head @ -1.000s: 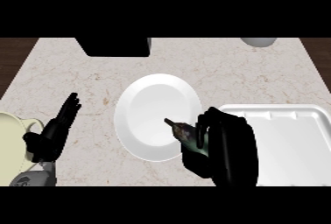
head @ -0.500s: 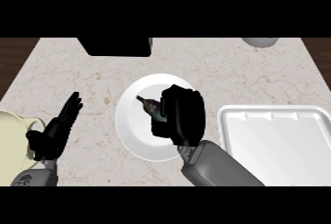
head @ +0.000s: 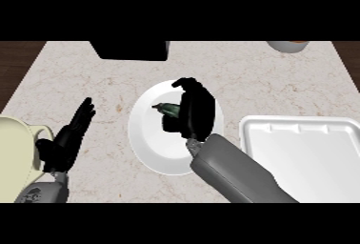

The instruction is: Pick the eggplant from the tray and place it in the plate

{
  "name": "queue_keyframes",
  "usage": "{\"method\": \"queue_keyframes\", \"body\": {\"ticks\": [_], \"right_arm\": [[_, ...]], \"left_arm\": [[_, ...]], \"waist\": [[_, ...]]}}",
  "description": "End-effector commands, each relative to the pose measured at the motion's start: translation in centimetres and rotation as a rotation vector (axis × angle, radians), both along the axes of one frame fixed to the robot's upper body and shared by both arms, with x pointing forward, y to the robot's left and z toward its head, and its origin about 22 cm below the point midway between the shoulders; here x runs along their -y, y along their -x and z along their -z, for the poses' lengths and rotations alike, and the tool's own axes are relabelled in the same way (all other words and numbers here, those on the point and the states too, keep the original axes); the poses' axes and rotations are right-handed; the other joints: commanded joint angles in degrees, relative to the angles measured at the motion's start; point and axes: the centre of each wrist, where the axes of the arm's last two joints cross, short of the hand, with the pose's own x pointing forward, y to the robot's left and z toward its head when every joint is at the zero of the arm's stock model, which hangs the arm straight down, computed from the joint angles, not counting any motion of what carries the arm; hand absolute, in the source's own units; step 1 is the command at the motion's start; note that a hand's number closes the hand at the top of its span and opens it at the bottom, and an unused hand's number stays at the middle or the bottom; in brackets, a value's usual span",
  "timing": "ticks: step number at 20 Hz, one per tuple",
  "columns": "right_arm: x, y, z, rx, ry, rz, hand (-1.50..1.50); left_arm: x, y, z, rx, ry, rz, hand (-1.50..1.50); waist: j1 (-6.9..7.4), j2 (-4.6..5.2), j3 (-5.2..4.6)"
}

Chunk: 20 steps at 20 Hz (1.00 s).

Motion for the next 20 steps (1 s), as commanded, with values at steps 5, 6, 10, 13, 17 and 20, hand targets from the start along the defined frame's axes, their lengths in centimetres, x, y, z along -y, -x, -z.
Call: {"method": "queue_keyframes", "body": {"ticks": [5, 6, 10, 13, 17, 20], "right_arm": [[0.7, -0.4, 1.2, 0.093, -0.3, 0.104, -1.5], [0.9, -1.2, 0.6, 0.144, -0.337, 0.122, -1.5], [2.6, -0.5, 0.5, 0.218, -0.488, 0.159, -1.5], [4.5, 1.5, 0.0, 0.231, -0.612, 0.146, -1.5], [9.0, 5.0, 1.9, 0.281, -0.64, 0.155, -1.5], [13.3, 7.0, 2.2, 0.254, -0.612, 0.104, -1.5]], "left_arm": [[-1.0, 0.6, -0.4, 0.002, -0.006, -0.011, 0.0], [-0.2, -0.3, 0.0, -0.006, 0.002, -0.017, 0.0], [-1.6, 0.7, -0.3, -0.003, -0.001, -0.034, 0.0], [-1.1, 0.8, 0.1, 0.02, 0.002, -0.057, 0.0], [-1.6, 1.9, -0.2, 0.01, 0.011, -0.047, 0.0], [-2.7, 1.8, 0.4, -0.006, 0.011, -0.039, 0.0]], "waist": [[-0.67, -0.17, 0.05], [-0.85, 0.09, 0.05], [-1.74, -0.24, 0.09], [-2.53, -0.34, 0.12], [-2.37, -0.41, 0.15], [-2.47, -0.28, 0.12]]}}
